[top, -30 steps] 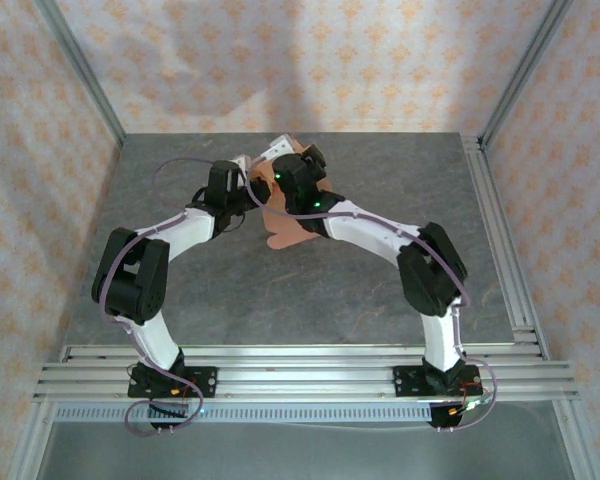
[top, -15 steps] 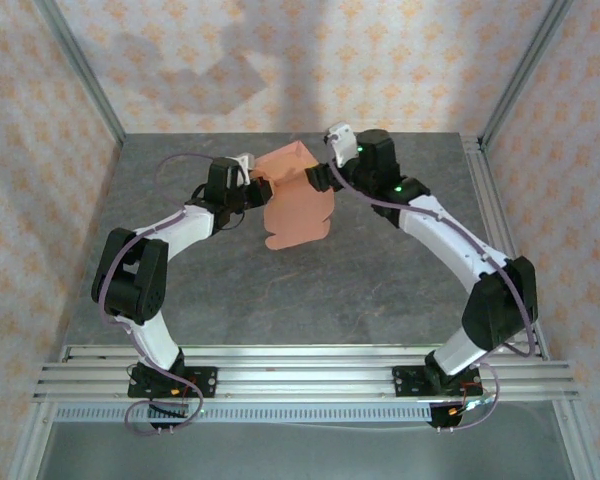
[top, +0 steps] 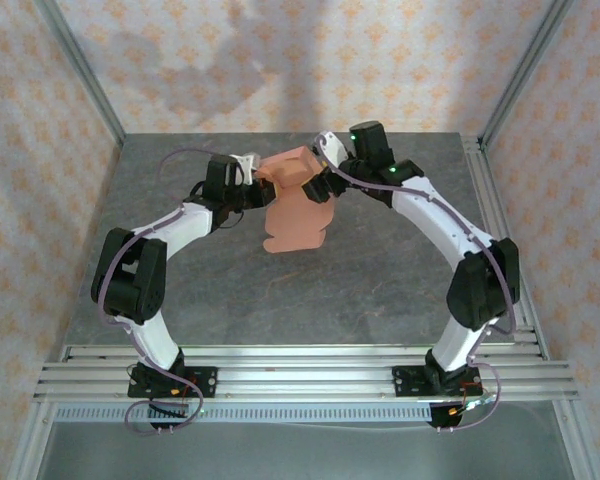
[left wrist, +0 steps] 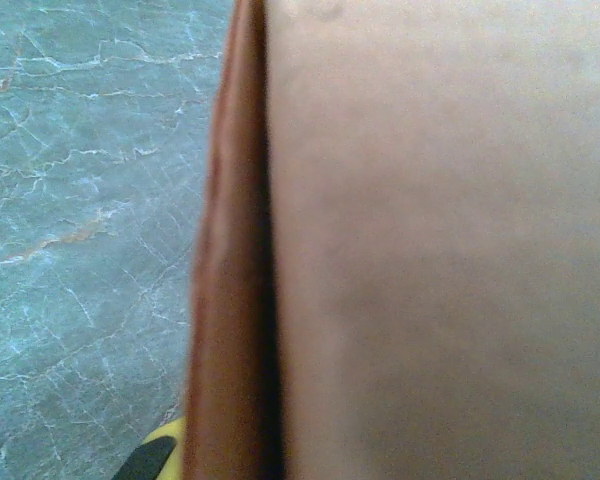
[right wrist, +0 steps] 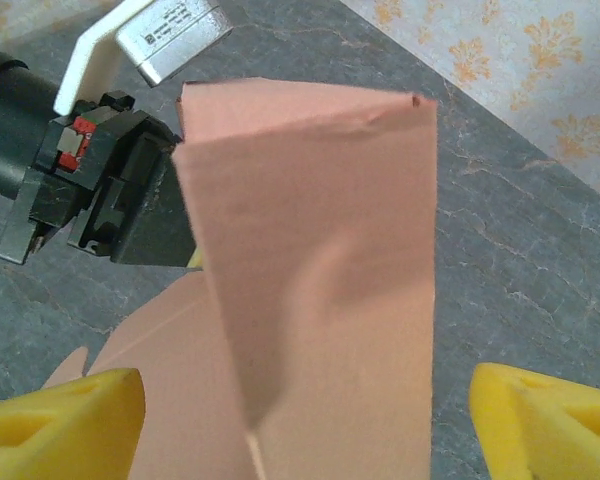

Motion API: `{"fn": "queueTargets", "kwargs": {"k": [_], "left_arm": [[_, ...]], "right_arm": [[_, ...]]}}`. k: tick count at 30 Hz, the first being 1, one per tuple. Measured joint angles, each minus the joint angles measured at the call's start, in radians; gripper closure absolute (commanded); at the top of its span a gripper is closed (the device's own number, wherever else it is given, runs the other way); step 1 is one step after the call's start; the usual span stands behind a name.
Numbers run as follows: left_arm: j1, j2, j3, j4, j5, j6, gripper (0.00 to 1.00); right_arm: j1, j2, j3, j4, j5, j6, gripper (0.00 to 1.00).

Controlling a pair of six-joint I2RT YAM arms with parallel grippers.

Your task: Fold the paper box

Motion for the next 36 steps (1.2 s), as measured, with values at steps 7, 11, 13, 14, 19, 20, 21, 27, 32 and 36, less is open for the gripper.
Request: {"fn": "queueTargets", "kwargs": {"k": [7, 11, 13, 14, 19, 20, 21, 27, 32, 36], "left_arm": [[0.000, 0.000, 0.000, -0.003, 0.017, 0.012, 1.00], [0.000, 0.000, 0.008, -0.021, 0.014, 0.014, 1.00], [0.000, 0.000, 0.014, -0.029, 0.014, 0.014, 1.00], [0.000, 0.001, 0.016, -0.029, 0.014, 0.014, 1.00], [0.000, 0.020, 0.030, -0.031, 0.014, 0.006, 1.00], [0.000, 0.023, 0.032, -0.032, 0.013, 0.003, 1.00], [0.000, 0.026, 0.034, -0.032, 0.011, -0.002, 1.00], [0.000, 0.033, 0.045, -0.047, -0.013, -0.039, 1.00], [0.000, 0.034, 0.045, -0.057, -0.032, -0.069, 1.00], [0.000, 0.042, 0.049, -0.062, -0.038, -0.085, 1.00]], "right_arm": [[0.000, 0.048, 0.084, -0.047, 0.002, -0.039, 0.38], [0.000, 0.065, 0.115, -0.060, 0.002, -0.042, 0.47], [0.000, 0.069, 0.117, -0.063, 0.003, -0.043, 0.50], [0.000, 0.071, 0.117, -0.067, 0.003, -0.040, 0.52], [0.002, 0.074, 0.117, -0.076, 0.005, -0.036, 0.56], [0.005, 0.074, 0.117, -0.077, 0.012, -0.036, 0.57], [0.007, 0.074, 0.117, -0.078, 0.018, -0.037, 0.57], [0.039, 0.074, 0.117, -0.078, 0.064, -0.037, 0.57], [0.067, 0.074, 0.117, -0.077, 0.101, -0.040, 0.57], [0.082, 0.074, 0.117, -0.078, 0.113, -0.040, 0.57]]}}
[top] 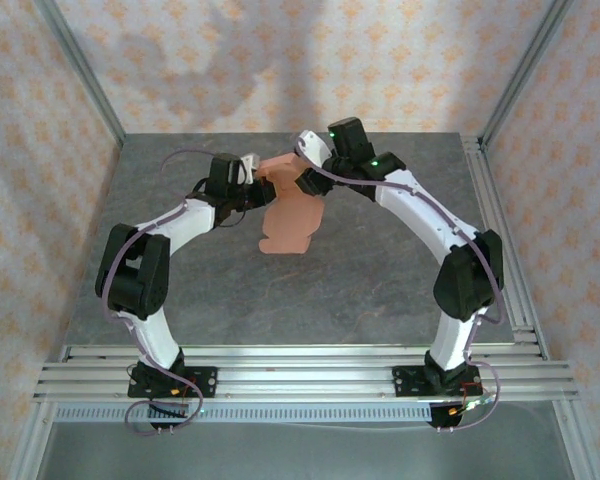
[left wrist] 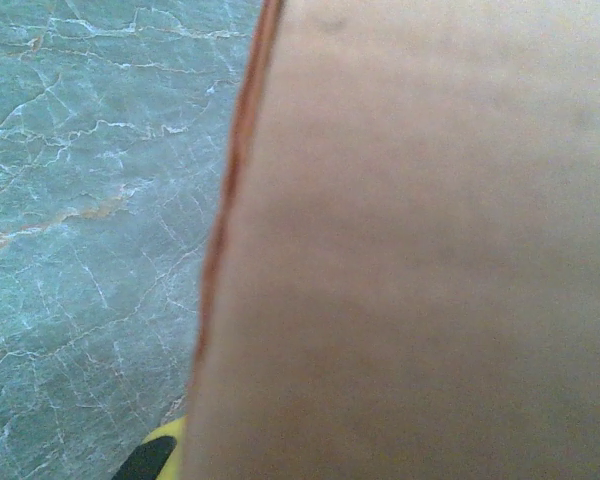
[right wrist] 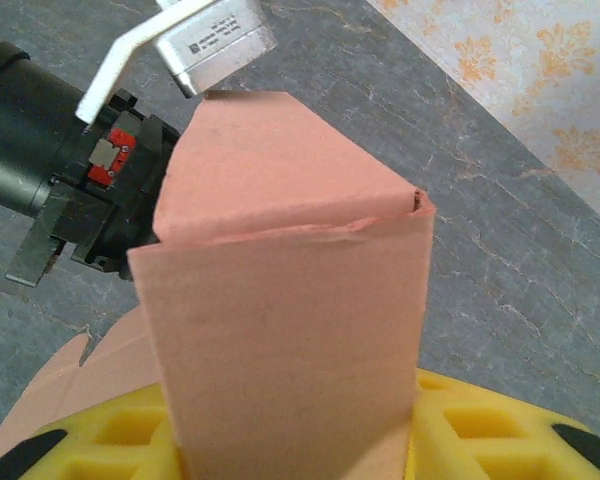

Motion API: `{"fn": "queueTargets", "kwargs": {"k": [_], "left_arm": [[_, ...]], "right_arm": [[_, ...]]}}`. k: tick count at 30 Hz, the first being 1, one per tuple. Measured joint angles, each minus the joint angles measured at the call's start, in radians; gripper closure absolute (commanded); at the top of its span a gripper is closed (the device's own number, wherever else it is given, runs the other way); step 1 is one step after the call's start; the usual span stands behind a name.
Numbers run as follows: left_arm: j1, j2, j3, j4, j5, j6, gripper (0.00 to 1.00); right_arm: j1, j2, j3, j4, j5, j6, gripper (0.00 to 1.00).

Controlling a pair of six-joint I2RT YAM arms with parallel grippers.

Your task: Fold the paper box

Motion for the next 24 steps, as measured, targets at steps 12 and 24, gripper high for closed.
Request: {"fn": "queueTargets", "kwargs": {"k": [12, 24], "left_arm": [[0.000, 0.009, 0.010, -0.004, 0.000, -0.002, 1.00], [0.004, 0.009, 0.010, -0.064, -0.006, 0.060, 1.00]], "right_arm": [[0.008, 0.000, 0.000, 0.007, 0.016, -0.002, 0.47], [0.000, -0.113, -0.180, 0.159, 0.111, 0.049, 0.00]]}}
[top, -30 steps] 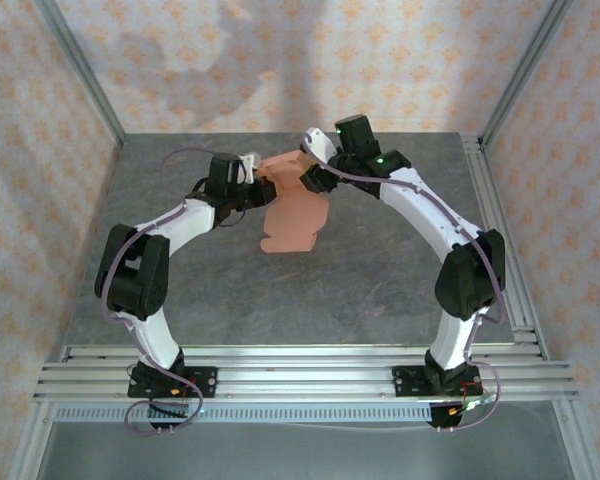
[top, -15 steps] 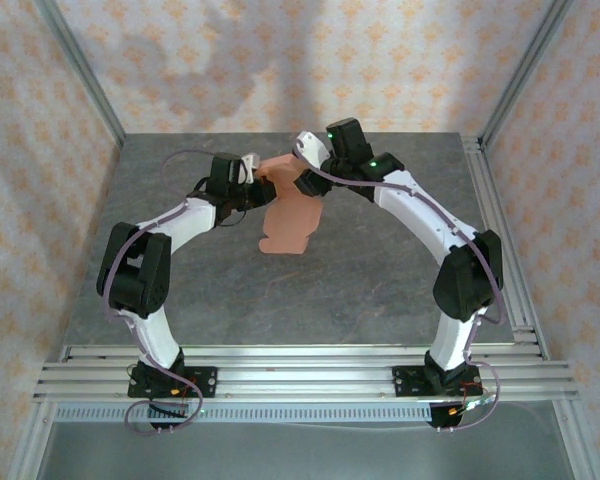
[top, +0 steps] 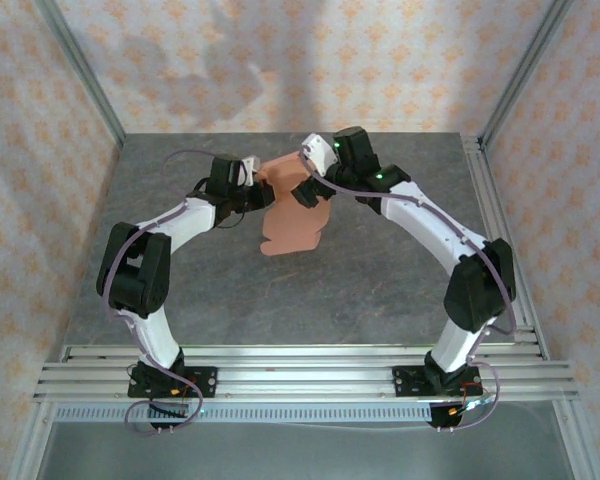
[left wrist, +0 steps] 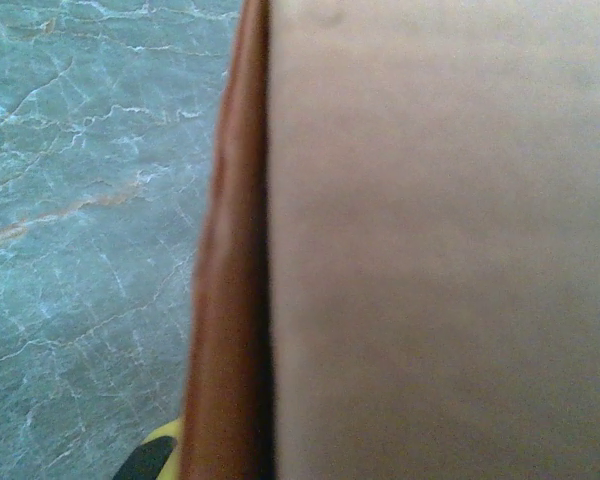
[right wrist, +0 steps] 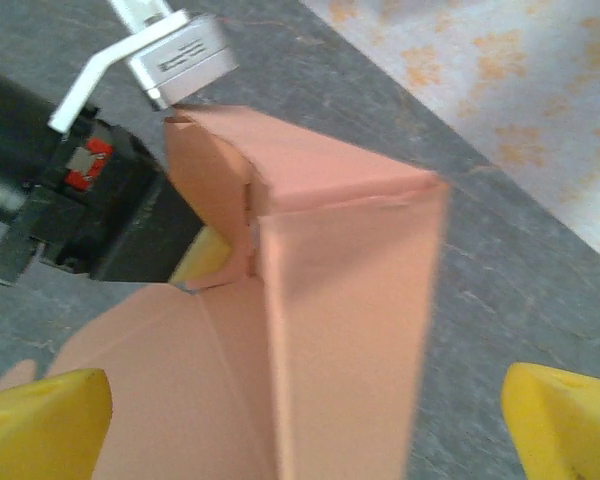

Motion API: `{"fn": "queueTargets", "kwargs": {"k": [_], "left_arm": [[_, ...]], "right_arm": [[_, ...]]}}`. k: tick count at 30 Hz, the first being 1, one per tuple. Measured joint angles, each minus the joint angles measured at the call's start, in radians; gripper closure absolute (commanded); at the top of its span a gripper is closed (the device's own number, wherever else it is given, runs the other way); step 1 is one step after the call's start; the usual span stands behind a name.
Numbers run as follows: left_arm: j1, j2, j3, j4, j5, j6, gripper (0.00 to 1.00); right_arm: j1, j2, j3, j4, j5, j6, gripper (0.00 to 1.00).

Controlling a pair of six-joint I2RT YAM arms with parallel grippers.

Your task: Fold the paper box

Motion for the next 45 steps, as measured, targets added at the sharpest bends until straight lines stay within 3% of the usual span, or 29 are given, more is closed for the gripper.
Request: {"fn": "queueTargets", "kwargs": {"k": [6, 11, 17, 22, 31, 35, 45], "left_arm": [[0.018, 0.000, 0.014, -0.132, -0.026, 0.050, 1.00], [0.024, 0.043, 0.193, -0.430, -0.071, 0.134, 1.00], [0.024, 0.111, 0.372, -0.784, -0.140, 0.237, 1.00], [0.024, 0.138, 0.445, -1.070, -0.265, 0.299, 1.00], [0.024, 0.281, 0.691, -1.435, -0.451, 0.368, 1.00], [0.024, 0.385, 0.772, -1.526, -0.495, 0.396, 1.00], [0.039, 0.491, 0.731, -1.590, -0.502, 0.429, 1.00]], "right_arm": [[-0.029, -0.126, -0.156, 0.121, 0.053, 0.063, 0.00], [-0.037, -0.196, -0.241, 0.191, 0.069, 0.158, 0.00], [-0.037, -0.187, -0.241, 0.204, 0.083, 0.273, 0.01], [-0.039, -0.130, -0.240, 0.199, 0.058, 0.327, 0.01], [-0.050, -0.072, -0.240, 0.206, -0.033, 0.364, 0.01], [-0.057, -0.040, -0.240, 0.232, -0.061, 0.377, 0.01], [-0.063, 0.010, -0.230, 0.245, -0.083, 0.391, 0.00]]}}
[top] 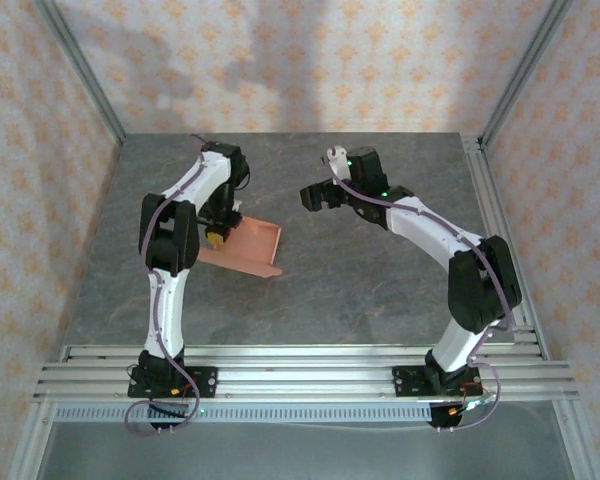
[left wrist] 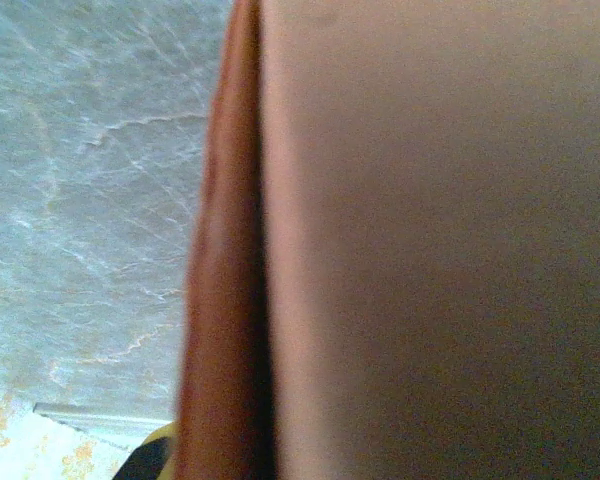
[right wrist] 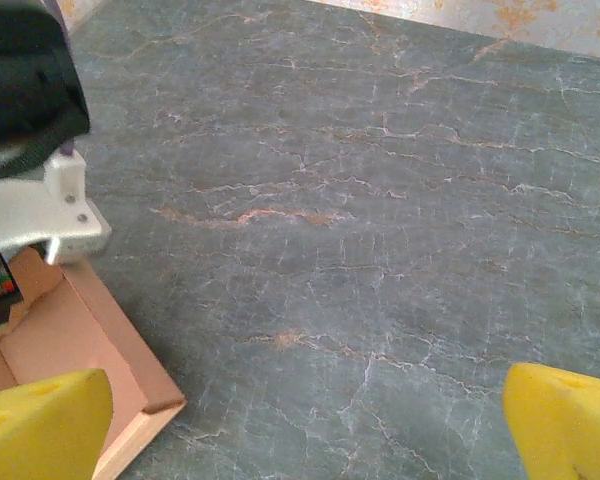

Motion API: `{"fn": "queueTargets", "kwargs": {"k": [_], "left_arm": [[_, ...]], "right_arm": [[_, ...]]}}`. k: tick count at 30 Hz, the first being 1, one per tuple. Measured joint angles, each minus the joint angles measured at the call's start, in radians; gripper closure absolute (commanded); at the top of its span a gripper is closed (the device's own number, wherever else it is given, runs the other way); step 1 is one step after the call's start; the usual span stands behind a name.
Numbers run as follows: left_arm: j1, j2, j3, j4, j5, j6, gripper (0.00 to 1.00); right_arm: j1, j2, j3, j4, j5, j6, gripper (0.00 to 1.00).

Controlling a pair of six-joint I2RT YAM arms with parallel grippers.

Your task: Fold the paper box

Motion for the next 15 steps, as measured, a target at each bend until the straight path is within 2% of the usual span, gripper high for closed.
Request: {"fn": "queueTargets", "kwargs": {"k": [1, 2, 4, 5, 15], "left_arm": [[0.000, 0.014, -0.006, -0.003, 0.000, 0.003, 0.95], [0.000, 0.026, -0.010, -0.006, 0.000, 0.003, 0.86], [0.000, 0.046, -0.021, -0.007, -0.002, 0.008, 0.62], [0.000, 0.049, -0.028, -0.006, -0.005, 0.008, 0.57], [-0.017, -0.015, -0.041, -0.014, -0.027, 0.000, 0.17]], "right_arm": [[0.000, 0.007, 0.007, 0.000, 0.000, 0.000, 0.00], [0.000, 0.014, 0.013, 0.000, 0.000, 0.001, 0.01], [0.000, 0.026, 0.016, 0.001, 0.000, 0.007, 0.01], [0.000, 0.030, 0.016, -0.001, 0.000, 0.011, 0.01], [0.000, 0.039, 0.016, -0.016, -0.019, 0.037, 0.00]]}}
